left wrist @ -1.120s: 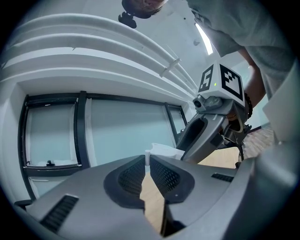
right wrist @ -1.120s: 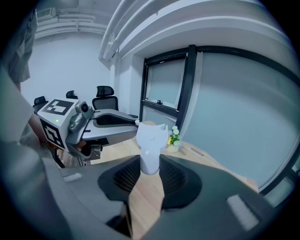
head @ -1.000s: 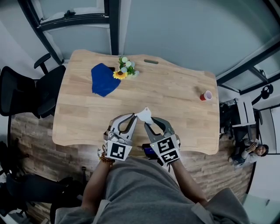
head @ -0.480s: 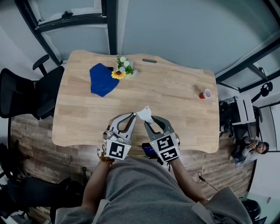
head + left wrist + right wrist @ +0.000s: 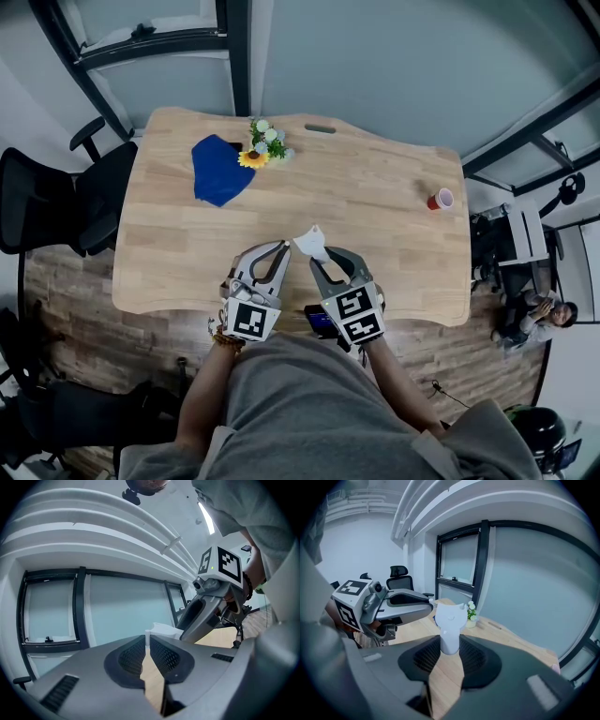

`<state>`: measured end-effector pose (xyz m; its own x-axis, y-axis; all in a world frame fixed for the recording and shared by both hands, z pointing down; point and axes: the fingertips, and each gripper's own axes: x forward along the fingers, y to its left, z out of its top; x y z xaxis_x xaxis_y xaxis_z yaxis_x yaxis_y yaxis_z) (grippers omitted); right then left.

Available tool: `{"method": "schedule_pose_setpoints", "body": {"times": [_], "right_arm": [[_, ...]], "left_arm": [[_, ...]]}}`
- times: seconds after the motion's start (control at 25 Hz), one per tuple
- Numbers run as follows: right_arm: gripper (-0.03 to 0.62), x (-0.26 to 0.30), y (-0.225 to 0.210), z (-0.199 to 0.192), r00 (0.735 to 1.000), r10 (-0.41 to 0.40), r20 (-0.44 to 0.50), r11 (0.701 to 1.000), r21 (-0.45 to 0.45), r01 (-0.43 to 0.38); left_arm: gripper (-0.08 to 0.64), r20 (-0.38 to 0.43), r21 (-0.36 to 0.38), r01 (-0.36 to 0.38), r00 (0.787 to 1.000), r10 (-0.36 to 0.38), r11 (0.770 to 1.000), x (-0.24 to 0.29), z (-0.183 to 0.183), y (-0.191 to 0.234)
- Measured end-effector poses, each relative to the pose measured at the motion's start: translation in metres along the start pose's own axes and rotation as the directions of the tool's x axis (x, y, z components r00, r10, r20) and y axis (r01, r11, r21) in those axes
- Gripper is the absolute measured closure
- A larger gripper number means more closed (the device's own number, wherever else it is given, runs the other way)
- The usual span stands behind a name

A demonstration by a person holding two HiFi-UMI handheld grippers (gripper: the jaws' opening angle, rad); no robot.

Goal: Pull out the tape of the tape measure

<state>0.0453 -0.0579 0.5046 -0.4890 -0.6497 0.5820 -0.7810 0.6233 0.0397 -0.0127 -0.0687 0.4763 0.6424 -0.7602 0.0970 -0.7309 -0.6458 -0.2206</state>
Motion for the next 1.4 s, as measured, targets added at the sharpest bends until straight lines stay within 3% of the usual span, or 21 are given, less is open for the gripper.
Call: {"method": "schedule_pose_setpoints", "body": {"times": [0.6, 0.8, 1.4], "right_arm": [[0.46, 0.005, -0.006, -0.011, 1.0, -0.012, -0.026, 1.0, 0.028, 0.012], [0.46, 0.003, -0.02, -0.016, 0.999, -0.031, -0.029, 0.996, 0.078, 0.033], [0.46, 0.006, -0.027, -0.02, 0.998, -0.04, -0.04, 0.996, 0.074, 0.043]], "left_arm": [[0.525, -0.017, -0.005, -0.004, 1.0, 0.004, 1.0, -0.001, -0.006, 0.002], [0.525, -0.018, -0.02, -0.021, 1.0, 0.021, 1.0, -0.004, -0.007, 0.006], [0.525, -0.038, -0.019, -0.026, 0.999, 0.025, 0.999, -0.004, -0.016, 0.008]]}}
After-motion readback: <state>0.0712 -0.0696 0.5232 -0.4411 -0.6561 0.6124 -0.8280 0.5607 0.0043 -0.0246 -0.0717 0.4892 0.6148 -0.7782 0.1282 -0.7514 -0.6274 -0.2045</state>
